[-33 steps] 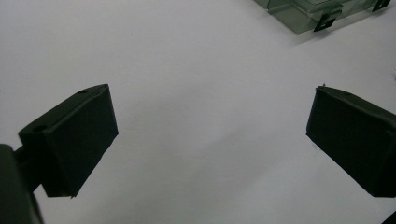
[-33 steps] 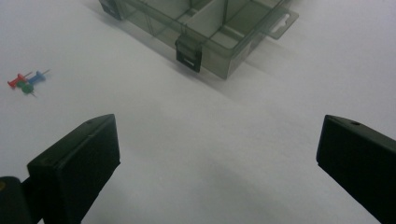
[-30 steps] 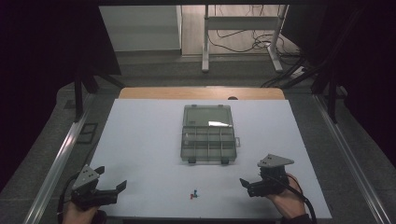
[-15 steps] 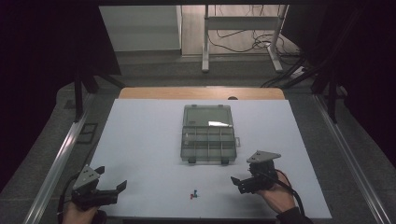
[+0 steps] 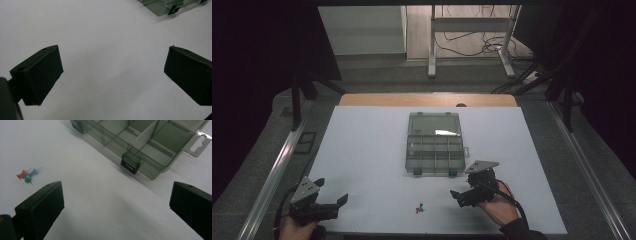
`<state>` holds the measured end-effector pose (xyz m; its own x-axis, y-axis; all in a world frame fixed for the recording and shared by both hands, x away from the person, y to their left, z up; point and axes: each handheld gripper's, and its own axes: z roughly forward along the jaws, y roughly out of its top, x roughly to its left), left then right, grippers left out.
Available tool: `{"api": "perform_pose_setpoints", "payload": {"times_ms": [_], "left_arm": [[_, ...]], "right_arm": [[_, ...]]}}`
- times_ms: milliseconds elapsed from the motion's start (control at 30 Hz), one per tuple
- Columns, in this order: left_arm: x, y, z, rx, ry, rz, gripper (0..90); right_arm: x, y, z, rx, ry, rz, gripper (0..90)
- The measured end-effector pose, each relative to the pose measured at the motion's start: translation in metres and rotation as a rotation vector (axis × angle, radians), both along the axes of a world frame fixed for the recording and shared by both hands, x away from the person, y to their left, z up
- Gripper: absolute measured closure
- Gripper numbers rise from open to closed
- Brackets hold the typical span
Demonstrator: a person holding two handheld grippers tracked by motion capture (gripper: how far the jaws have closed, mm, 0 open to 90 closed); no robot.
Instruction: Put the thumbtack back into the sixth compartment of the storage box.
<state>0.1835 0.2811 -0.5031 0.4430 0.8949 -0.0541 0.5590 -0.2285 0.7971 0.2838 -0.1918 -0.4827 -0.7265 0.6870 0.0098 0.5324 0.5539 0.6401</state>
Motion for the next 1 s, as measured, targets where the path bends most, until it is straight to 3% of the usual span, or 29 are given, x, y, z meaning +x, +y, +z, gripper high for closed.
{"api": "perform_pose_setpoints", "payload": {"times_ms": [733, 1000], "left_arm": [[0.0, -0.001, 0.0, 0.012, 0.003, -0.008, 2.3], [0.0, -0.001, 0.0, 0.017, 0.002, -0.011, 2.5]], "right_arm": [[0.002, 0.044, -0.005, -0.083, 0.035, 0.076, 0.1], [0.001, 0.061, -0.009, -0.104, 0.044, 0.121, 8.8]]}}
